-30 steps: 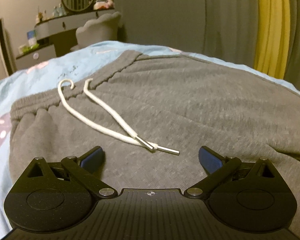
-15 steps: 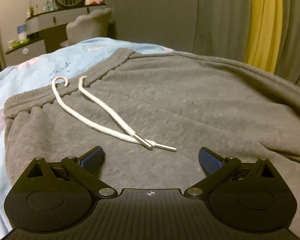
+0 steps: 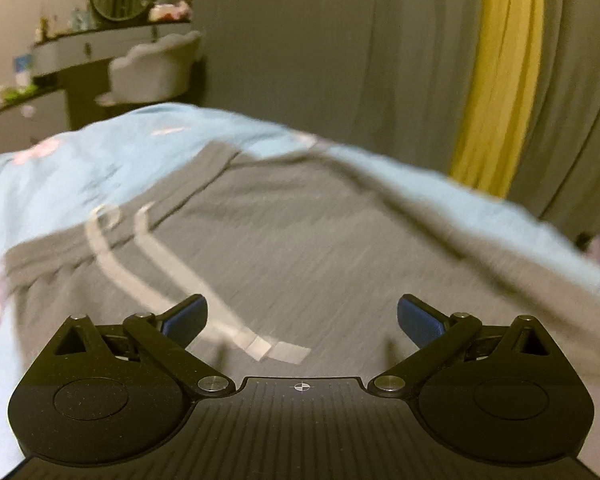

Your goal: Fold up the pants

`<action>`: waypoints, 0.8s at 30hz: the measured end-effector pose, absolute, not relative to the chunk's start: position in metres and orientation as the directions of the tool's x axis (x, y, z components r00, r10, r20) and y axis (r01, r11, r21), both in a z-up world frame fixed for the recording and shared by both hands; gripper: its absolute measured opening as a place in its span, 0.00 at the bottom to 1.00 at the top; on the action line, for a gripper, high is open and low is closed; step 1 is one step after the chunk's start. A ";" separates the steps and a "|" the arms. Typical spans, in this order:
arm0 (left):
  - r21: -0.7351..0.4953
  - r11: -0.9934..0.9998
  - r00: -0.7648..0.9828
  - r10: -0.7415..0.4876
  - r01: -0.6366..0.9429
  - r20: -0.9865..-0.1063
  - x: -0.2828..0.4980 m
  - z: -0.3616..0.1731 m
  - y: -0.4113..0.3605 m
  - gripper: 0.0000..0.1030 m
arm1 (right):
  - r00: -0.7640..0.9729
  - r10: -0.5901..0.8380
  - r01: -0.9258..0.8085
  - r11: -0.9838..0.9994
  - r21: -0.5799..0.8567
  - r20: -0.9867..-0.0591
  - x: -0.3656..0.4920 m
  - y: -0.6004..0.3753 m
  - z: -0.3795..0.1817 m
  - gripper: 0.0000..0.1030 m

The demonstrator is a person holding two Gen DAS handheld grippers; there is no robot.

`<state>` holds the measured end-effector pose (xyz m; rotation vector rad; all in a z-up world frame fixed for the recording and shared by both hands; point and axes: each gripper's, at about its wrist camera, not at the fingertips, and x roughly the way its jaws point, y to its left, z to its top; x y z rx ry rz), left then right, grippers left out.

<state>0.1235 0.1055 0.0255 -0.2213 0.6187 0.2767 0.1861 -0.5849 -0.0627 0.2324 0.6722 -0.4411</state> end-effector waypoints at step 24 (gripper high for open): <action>-0.273 0.904 0.608 -0.019 -0.328 -0.793 0.376 0.003 0.127 0.62 | 0.697 -0.409 0.547 0.834 0.068 -0.589 0.199 -0.613 -0.092 0.13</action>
